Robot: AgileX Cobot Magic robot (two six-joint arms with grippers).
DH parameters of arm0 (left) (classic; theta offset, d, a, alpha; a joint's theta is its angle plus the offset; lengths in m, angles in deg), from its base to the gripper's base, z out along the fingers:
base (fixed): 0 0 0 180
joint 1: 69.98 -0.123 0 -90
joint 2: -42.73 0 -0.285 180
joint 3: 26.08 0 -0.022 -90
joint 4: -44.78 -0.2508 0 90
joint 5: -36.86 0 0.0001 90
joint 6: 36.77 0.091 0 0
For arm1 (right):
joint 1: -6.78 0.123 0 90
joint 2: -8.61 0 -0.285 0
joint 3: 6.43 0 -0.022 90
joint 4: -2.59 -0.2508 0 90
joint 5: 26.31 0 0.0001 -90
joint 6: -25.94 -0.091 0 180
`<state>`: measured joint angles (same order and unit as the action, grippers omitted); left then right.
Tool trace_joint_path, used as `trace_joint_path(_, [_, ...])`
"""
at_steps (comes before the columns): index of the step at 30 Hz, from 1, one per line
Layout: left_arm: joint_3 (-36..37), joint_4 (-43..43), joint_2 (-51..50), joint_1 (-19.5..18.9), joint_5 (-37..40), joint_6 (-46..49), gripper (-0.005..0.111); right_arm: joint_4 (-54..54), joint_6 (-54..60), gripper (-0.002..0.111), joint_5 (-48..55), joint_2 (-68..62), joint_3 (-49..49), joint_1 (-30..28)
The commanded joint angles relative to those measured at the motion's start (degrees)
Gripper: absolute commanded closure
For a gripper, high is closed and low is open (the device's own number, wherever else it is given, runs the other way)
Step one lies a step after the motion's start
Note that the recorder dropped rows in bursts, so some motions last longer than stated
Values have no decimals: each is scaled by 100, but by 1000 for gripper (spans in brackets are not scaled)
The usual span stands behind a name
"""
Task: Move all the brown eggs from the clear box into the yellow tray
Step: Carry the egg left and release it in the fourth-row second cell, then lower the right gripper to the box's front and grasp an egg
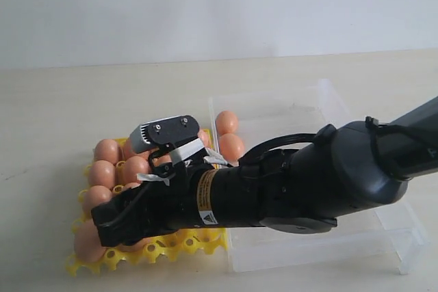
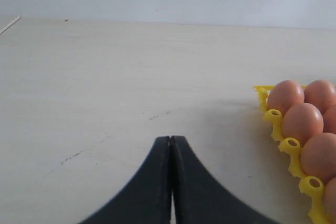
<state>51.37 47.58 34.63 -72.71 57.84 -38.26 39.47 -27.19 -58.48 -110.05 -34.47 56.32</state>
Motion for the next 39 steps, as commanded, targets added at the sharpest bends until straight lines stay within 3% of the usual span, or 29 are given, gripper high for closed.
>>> trace_joint_path(1, [-23,32,32,32,-57,-26,107,-287,456,60,426,603,-24,-20])
trace_joint_path(8, [-23,32,32,32,-57,-26,107,-1792,2989,107,2413,1917,-13,-323])
trace_joint_path(16, [-23,32,32,32,-57,-26,107,-2357,3192,108,2901,1973,-13,-1532])
trace_joint_path(25, [-23,32,32,32,-57,-26,107,-3122,3621,108,3535,1217,626,-2040])
trace_joint_path(29, [-23,32,32,32,-57,-26,107,-3688,4269,100,3894,776,1091,-2040])
trace_joint_path(35, [-23,32,32,32,-57,-26,107,-4724,4907,67,4805,114,1848,-2040])
trace_joint_path(39, [-23,32,32,32,-57,-26,107,-5456,5406,57,5016,-216,2143,-2040])
